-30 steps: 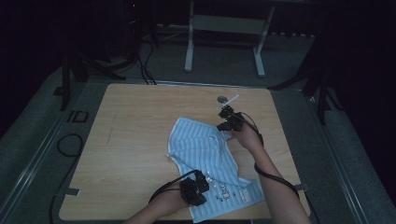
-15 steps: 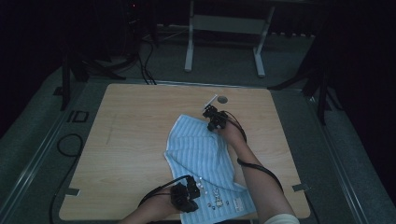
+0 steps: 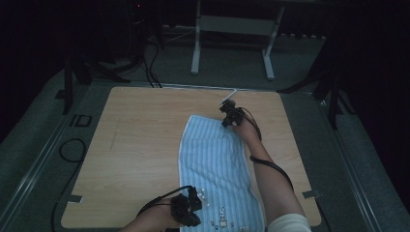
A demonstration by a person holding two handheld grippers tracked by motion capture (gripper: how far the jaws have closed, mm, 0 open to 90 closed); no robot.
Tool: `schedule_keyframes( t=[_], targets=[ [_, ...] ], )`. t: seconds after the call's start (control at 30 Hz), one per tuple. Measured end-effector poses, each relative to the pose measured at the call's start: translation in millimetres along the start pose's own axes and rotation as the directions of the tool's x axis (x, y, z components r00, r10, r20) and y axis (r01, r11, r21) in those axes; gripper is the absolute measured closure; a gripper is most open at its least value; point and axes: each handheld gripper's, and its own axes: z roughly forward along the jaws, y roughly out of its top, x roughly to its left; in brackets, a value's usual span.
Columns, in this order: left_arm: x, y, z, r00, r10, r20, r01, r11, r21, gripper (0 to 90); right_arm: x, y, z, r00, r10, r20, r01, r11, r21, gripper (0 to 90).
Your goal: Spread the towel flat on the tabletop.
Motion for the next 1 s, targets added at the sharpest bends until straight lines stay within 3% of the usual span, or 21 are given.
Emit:
schedule_keyframes(
  t=[0.13, 0.2, 0.3, 0.47, 0.77, 0.87, 0.93, 1.0],
  targets=[
    [1.8, 6.2, -4.2, 0.9994, 0.005, -0.036, -0.006, 0.9999, -0.016, 85.7, 0.4, -7.8, -19.5, 0.9998, -0.011, -0.014, 0.011, 1.0, -0.016, 89.9],
    [7.3, 11.3, -2.3, 0.9992, -0.006, -0.039, 0.006, 0.9998, -0.021, 85.7, 5.2, -17.6, -25.8, 0.9987, -0.049, -0.013, 0.049, 0.998, 0.027, 89.9],
    [12.8, 14.1, 3.2, 0.9993, -0.021, -0.032, 0.02, 0.9996, -0.019, 85.7, 7.8, -26.2, -21.1, 0.9977, -0.067, -0.003, 0.067, 0.996, 0.066, 89.9],
    [18.8, 13.3, 7.8, 0.9992, -0.04, -0.004, 0.04, 0.9991, -0.016, 85.8, 4.3, -29.5, -5.8, 0.9989, -0.046, 0.004, 0.045, 0.995, 0.09, 89.9],
    [17.3, 10.2, 8.8, 0.999, -0.033, 0.028, 0.034, 0.9993, -0.015, 85.8, -10.0, -10.8, 8.6, 0.9988, 0.008, 0.048, -0.011, 0.999, 0.054, 89.8],
    [15.0, 12.3, 10.2, 0.9993, -0.021, 0.032, 0.022, 0.9997, -0.01, 85.8, -15.1, -5.6, 11.1, 0.9987, 0.028, 0.044, -0.03, 0.998, 0.046, 89.8],
    [13.7, 14.2, 10.0, 0.9996, -0.013, 0.026, 0.013, 0.9999, -0.009, 85.6, -16.3, -4.2, 11.6, 0.9994, 0.017, 0.031, -0.018, 0.999, 0.045, 89.6],
    [13.6, 14.7, 5.3, 0.9998, -0.019, 0.008, 0.02, 0.9992, -0.035, 83.0, -17.3, -5.2, 5.8, 0.9989, 0.044, 0.018, -0.045, 0.997, 0.067, 89.6]
  ],
)
